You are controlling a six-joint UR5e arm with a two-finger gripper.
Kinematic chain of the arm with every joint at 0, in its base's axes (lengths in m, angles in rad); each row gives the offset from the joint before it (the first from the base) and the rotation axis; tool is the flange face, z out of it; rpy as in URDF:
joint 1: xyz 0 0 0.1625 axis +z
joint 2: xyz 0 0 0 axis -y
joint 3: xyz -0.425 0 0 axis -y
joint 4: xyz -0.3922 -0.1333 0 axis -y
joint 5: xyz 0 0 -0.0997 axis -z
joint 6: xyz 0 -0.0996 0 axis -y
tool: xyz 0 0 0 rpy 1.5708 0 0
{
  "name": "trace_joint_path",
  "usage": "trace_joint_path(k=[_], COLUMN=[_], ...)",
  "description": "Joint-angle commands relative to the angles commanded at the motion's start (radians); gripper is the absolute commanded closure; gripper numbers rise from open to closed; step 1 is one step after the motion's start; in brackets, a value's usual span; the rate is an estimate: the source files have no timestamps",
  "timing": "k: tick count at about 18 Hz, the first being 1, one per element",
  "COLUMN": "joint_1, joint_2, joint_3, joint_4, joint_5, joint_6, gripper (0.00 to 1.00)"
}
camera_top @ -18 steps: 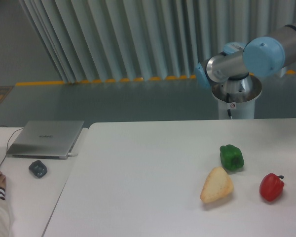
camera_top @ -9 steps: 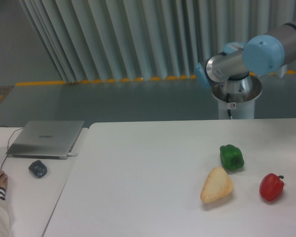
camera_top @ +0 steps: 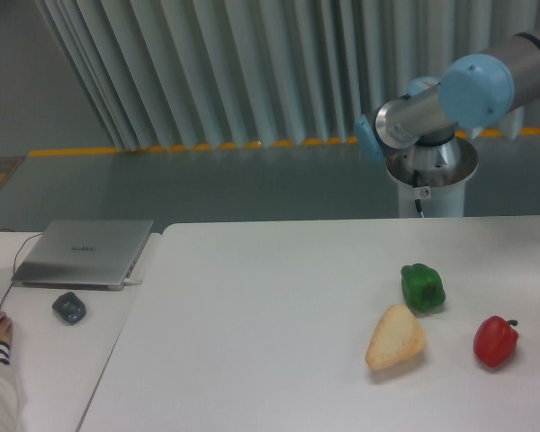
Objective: Place the yellow pepper on the table
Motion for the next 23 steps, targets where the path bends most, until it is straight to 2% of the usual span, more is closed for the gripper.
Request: trace_joint_path(k=[5, 7, 11, 13, 15, 16, 17, 19, 21, 23], joint_1=[0.014, 0.023, 0.028, 0.026, 0.029, 0.029, 0.029, 0.023, 0.003, -0.056], joint_2=[0.074, 0.117, 0.207, 0.238, 0.271, 0.291, 0.304, 0.333, 0.348, 0.364], joint_3=[-0.049, -0.074, -0.129, -0.129, -0.129, -0.129, -0.129, -0.138, -0.149, -0.179], joint_4=[-0.009, -0.057, -0.207, -0.314, -0.395, -0.460, -0.492, -0.537, -0.554, -0.548], joint_5=[-0.057, -0.084, -0.156, -0.199, -0.286, -0.332, -0.348, -0.359, -0.361, -0.339], joint_6=[-0.040, -0.031, -0.022, -0.023, -0.023, -0.023, -0.023, -0.023, -0.023, -0.037], gripper=[0.56, 0.56, 0.56, 0.56, 0.56, 0.56, 0.56, 0.56, 0.56, 0.55])
